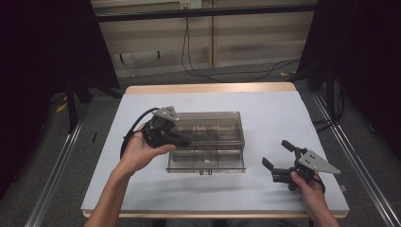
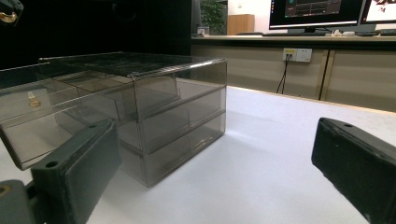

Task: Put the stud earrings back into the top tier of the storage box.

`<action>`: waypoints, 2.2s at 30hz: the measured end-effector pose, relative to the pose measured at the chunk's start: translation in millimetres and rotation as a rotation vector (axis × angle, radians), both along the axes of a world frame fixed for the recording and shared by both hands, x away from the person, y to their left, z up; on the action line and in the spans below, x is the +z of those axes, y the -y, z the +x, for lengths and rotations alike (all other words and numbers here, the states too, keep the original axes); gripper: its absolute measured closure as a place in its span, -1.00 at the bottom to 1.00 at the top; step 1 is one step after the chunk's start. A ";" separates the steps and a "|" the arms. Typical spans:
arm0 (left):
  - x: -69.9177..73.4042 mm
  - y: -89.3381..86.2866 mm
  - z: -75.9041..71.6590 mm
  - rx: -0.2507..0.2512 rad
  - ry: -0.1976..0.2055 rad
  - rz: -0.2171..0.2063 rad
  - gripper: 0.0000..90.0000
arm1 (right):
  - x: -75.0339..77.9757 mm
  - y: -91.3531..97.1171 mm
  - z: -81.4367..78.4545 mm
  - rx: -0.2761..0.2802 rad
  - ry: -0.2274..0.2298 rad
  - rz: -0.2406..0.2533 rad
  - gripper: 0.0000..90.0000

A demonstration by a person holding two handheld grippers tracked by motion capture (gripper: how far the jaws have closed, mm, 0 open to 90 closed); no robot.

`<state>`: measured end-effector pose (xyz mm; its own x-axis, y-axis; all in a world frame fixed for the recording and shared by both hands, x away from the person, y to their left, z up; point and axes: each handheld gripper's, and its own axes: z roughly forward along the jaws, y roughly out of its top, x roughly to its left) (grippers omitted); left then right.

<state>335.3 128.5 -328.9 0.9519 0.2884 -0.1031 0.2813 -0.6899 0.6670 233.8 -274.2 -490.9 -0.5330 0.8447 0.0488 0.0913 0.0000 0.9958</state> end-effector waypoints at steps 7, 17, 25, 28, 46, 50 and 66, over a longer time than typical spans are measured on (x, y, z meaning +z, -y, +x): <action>-0.8 25.0 0.6 -0.054 -0.008 0.068 0.89 | 0.0 -0.1 0.1 0.001 0.001 0.000 -0.99; -15.2 52.1 3.5 -0.134 -0.041 0.262 0.89 | 0.0 -0.1 0.3 0.002 -0.001 0.000 -0.99; -27.9 65.8 9.5 -0.169 -0.088 0.378 0.89 | 0.1 0.1 0.7 -0.001 -0.004 0.003 -0.99; -31.7 70.1 8.9 -0.178 -0.087 0.402 0.89 | 0.1 0.2 0.7 -0.001 -0.004 0.003 -0.99; -44.9 83.7 11.9 -0.185 -0.108 0.495 0.85 | 0.1 -0.2 0.5 -0.002 -0.002 0.002 -0.99; -44.1 81.9 12.5 -0.181 -0.118 0.476 0.84 | 0.2 -0.3 0.5 -0.003 -0.003 0.001 -0.99; -35.6 61.6 19.2 -0.128 -0.148 0.322 0.50 | 0.1 -0.1 0.4 -0.001 -0.002 0.002 -0.99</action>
<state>354.4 66.9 -364.5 0.9640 0.2079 -0.1660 0.2562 -0.8936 0.3687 234.3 -274.0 -490.8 -0.5324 0.8449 0.0516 0.0937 -0.0017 0.9956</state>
